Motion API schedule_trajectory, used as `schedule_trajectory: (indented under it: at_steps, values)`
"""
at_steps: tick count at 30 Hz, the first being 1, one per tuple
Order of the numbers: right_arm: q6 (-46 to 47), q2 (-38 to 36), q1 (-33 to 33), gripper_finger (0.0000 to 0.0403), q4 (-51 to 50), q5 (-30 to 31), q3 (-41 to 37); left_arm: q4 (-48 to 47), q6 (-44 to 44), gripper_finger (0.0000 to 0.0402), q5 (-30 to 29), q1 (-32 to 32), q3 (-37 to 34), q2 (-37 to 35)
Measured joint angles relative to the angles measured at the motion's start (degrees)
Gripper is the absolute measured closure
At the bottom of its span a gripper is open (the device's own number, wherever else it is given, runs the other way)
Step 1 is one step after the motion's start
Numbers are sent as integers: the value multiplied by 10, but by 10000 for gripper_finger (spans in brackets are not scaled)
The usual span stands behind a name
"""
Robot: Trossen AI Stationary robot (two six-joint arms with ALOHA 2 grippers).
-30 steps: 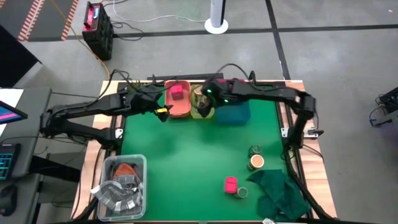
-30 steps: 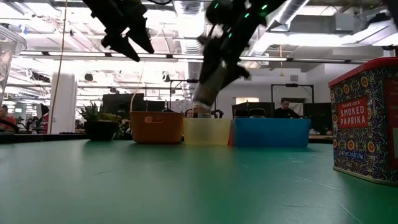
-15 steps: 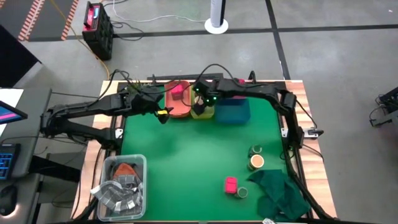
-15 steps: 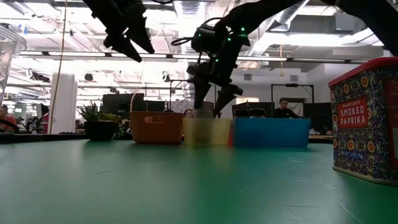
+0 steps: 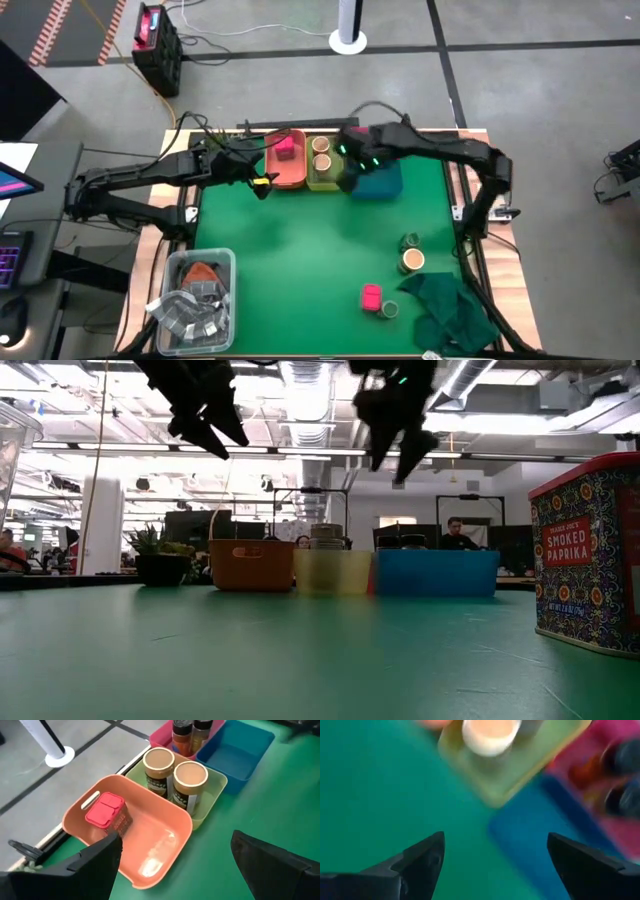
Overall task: Sort spices by type
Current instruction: Put the brown seasoning bottle into the yellow bin
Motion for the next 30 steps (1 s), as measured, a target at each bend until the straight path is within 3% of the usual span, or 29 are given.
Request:
schedule_trajectory:
  at_steps: [6,12,17,24,30]
  values:
    - [50,-103,119,30,-37,-9,-119,0,-37,45,0,0,0,0]
    - [83,-219,243,30,-47,-57,-223,2,-42,45,0,0,0,0]
    - [275,-289,307,30,-63,-58,-276,15,-84,45,0,1,0,0]
    - [456,-282,371,38,-114,-38,-283,59,-212,45,4,1,0,0]
    - [543,-244,432,48,-136,-17,-283,75,-277,45,55,0,0,0]
